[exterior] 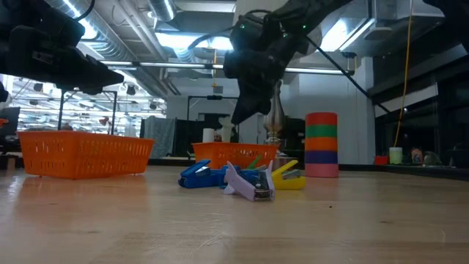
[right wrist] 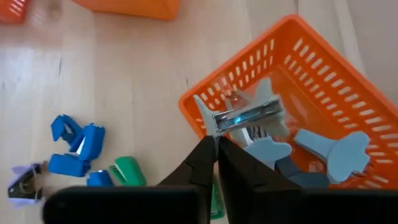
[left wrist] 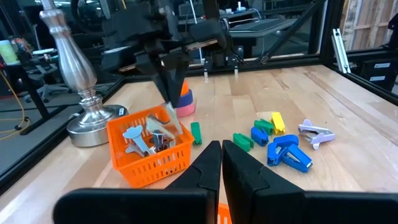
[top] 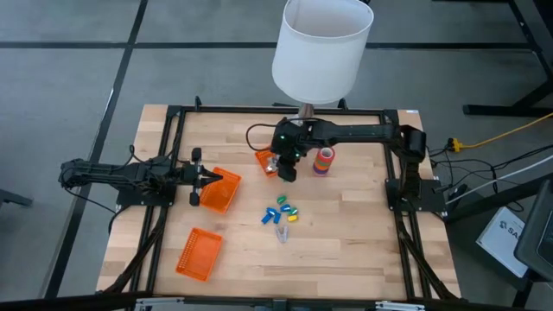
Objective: Pick and place Stapler, Stapler remover, tape
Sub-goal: Put the gray staple remover into the top orange bin, then put the purple staple remover into the top orange bin
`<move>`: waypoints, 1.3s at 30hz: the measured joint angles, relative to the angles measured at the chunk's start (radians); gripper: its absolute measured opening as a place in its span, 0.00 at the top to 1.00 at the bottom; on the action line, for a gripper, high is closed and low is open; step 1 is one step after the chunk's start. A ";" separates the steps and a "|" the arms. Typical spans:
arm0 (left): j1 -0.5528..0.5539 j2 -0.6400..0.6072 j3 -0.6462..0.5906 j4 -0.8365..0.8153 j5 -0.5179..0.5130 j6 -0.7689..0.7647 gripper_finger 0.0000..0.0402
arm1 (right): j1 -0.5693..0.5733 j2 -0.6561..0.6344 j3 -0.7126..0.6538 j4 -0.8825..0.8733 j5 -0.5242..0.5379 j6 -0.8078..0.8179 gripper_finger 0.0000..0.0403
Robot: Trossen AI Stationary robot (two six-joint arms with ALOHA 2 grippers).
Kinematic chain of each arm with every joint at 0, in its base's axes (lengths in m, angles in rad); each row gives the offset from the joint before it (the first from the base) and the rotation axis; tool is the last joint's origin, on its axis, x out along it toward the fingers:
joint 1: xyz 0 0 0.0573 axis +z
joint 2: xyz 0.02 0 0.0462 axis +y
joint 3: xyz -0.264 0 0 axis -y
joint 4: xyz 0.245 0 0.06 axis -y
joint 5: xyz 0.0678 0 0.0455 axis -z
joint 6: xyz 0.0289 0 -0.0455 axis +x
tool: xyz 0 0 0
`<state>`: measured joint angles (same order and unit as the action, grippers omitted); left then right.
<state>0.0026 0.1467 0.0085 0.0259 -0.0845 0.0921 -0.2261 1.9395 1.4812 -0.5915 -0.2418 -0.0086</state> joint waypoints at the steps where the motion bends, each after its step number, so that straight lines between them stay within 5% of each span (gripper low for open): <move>1: 0.000 0.000 0.000 0.000 0.000 0.000 0.97 | -0.002 0.000 0.000 0.003 0.013 0.000 0.91; 6: 0.000 0.000 0.000 0.000 0.000 0.000 0.97 | -0.016 -0.001 0.016 -0.022 0.111 0.000 0.83; 17: 0.000 0.000 0.000 0.000 0.000 0.000 0.97 | -0.034 -0.005 0.195 -0.198 0.119 0.004 0.66; 29: 0.000 0.000 0.000 0.000 0.000 0.000 0.97 | 0.072 -0.008 0.266 -0.409 0.115 0.005 0.65; 39: 0.000 0.000 0.000 0.000 0.000 0.000 0.97 | 0.161 -0.008 0.266 -0.411 0.119 0.053 0.65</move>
<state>0.0025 0.1466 0.0083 0.0258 -0.0849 0.0921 -0.0647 1.9312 1.7470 -1.0026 -0.1230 0.0448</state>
